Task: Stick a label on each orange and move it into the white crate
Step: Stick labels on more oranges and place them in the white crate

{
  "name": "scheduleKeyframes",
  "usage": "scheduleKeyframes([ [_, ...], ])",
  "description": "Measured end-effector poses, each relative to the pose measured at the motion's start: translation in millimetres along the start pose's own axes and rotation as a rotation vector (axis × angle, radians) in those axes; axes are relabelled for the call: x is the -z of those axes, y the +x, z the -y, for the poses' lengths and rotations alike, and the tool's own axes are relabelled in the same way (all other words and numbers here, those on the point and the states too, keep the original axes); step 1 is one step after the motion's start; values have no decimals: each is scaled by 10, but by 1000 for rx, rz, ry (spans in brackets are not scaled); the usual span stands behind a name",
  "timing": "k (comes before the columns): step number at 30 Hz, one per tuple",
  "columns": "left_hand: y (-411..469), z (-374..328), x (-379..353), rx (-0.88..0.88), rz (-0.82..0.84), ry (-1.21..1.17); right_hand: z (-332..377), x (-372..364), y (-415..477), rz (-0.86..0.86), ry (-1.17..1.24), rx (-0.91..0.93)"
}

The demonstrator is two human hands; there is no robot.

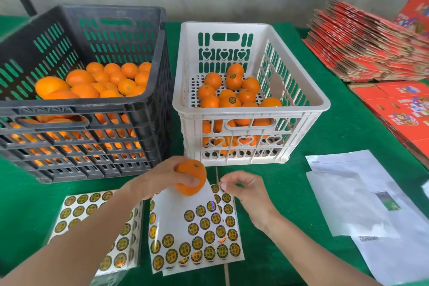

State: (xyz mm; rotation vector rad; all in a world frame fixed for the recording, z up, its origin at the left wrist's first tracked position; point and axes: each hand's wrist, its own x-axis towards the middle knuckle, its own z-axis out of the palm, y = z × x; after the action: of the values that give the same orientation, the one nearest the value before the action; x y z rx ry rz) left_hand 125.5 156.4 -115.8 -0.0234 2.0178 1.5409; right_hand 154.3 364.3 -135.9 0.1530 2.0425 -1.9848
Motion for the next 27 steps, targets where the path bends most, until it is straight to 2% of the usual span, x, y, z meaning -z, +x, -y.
scheduleKeyframes([
  [3,-53,2,-7,-53,-60,-60,129,12,-26,-16,30,35],
  [8,-125,-36,-77,-80,37,-651,499,-58,-103,54,-7,213],
  [11,-143,-89,-138,-83,70,-827,706,-141,-159,141,-85,310],
  [20,-232,-135,-136,-99,98,-806,903,-266,-165,134,-405,438],
  [27,-286,-186,-117,-97,114,-762,926,-292,-180,104,-503,495],
])
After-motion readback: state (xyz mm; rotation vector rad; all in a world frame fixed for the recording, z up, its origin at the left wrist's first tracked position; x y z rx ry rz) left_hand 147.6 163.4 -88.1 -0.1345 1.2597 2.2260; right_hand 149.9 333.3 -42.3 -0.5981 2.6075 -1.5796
